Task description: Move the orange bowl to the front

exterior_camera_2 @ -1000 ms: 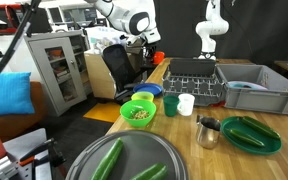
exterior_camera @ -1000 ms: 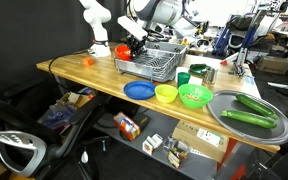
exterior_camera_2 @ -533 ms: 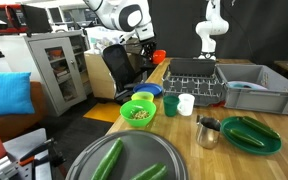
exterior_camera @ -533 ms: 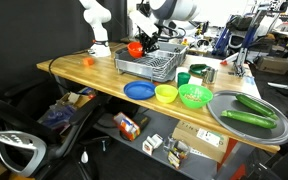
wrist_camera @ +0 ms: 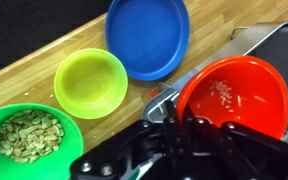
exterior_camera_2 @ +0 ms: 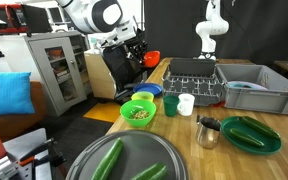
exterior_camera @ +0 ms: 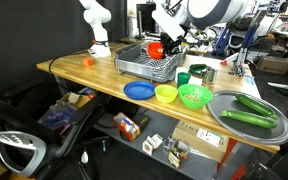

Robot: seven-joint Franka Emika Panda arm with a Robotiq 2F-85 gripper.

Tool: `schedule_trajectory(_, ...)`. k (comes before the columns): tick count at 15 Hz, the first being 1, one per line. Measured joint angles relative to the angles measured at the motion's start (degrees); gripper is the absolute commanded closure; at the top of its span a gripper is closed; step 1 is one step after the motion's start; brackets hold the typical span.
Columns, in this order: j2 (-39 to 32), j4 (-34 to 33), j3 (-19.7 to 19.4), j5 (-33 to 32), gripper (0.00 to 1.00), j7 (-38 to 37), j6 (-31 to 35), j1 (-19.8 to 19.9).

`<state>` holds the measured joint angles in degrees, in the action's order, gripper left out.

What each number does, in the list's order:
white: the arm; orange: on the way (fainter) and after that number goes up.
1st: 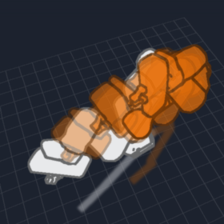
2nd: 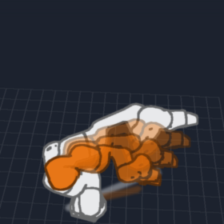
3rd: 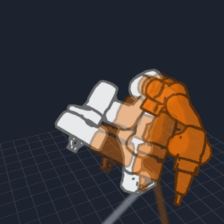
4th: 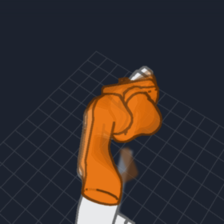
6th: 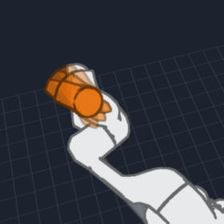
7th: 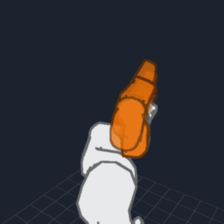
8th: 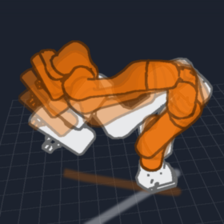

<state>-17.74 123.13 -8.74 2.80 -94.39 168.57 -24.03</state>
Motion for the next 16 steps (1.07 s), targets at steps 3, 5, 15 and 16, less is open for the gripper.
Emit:
schedule_trajectory(3,0.9,0.9,-0.3,-0.1,0.92,-0.1,0.2,-0.3)
schedule_trajectory(5,0.9,0.9,-0.3,-0.1,0.92,-0.1,0.2,-0.3)
schedule_trajectory(15,1.3,6.9,-9.3,0.5,0.98,-10.7,-0.1,-0.6)
schedule_trajectory(16,1.8,8.6,-11.2,0.3,0.98,-13.2,-0.1,-1.0)
